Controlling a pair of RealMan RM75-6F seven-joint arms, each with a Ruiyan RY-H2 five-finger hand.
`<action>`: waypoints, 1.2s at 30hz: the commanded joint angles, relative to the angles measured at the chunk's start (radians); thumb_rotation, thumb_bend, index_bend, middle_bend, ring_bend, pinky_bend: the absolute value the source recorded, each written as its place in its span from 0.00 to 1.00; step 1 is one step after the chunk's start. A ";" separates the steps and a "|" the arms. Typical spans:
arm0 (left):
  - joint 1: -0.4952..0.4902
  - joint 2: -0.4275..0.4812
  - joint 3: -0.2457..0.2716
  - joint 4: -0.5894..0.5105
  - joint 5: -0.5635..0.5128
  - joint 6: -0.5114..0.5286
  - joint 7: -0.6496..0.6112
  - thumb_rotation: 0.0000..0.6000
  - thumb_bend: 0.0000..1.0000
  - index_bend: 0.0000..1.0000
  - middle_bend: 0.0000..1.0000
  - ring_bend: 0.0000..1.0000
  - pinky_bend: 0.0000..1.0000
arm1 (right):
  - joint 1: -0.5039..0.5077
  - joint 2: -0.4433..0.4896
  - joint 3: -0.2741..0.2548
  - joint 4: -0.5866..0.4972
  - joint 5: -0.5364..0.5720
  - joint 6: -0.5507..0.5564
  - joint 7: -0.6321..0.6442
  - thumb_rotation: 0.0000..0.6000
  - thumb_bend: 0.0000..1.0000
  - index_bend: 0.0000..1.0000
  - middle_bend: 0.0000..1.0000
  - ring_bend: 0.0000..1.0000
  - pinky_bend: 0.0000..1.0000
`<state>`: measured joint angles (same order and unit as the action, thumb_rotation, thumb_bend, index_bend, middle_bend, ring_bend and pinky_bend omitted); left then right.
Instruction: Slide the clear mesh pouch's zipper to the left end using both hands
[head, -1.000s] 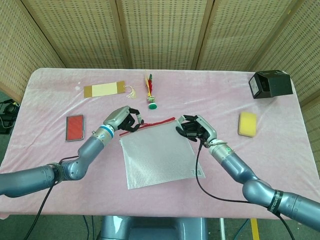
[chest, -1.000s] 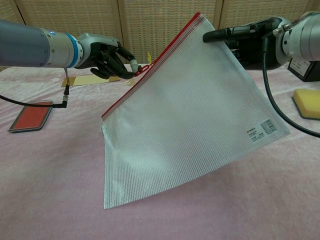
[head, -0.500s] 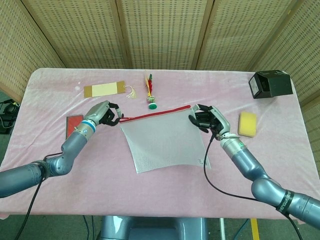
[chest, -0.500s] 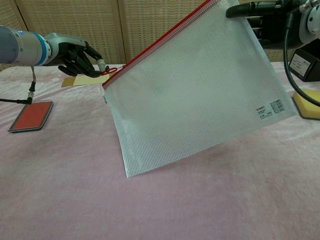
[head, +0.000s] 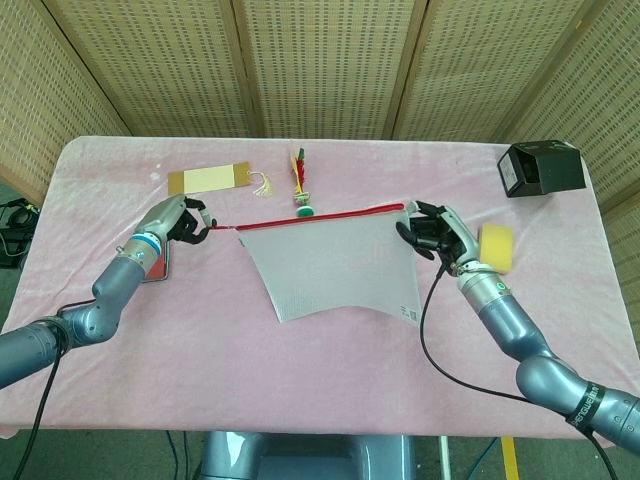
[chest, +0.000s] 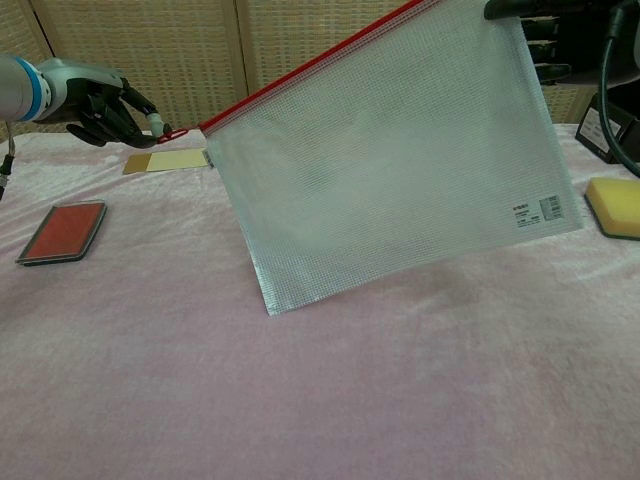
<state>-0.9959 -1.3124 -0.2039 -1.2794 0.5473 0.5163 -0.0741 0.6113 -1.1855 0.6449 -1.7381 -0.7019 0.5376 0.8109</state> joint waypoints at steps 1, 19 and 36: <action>-0.001 -0.002 -0.004 0.003 -0.004 -0.008 -0.007 1.00 0.53 0.85 0.93 0.94 1.00 | 0.000 -0.002 -0.001 0.006 -0.002 -0.003 0.003 1.00 0.93 0.80 0.90 0.86 1.00; 0.092 0.047 -0.032 -0.107 0.185 0.229 -0.006 1.00 0.00 0.00 0.81 0.85 0.97 | 0.014 0.038 -0.287 0.046 -0.179 0.392 -0.569 1.00 0.00 0.00 0.80 0.82 0.97; 0.530 0.284 0.181 -0.519 0.550 0.881 0.216 1.00 0.00 0.00 0.00 0.00 0.00 | -0.319 0.098 -0.612 0.173 -0.747 0.931 -0.875 1.00 0.00 0.00 0.00 0.00 0.00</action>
<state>-0.5262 -1.0615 -0.0700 -1.7541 1.0459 1.3383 0.1105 0.3330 -1.0974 0.0675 -1.5793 -1.4148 1.4317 -0.0407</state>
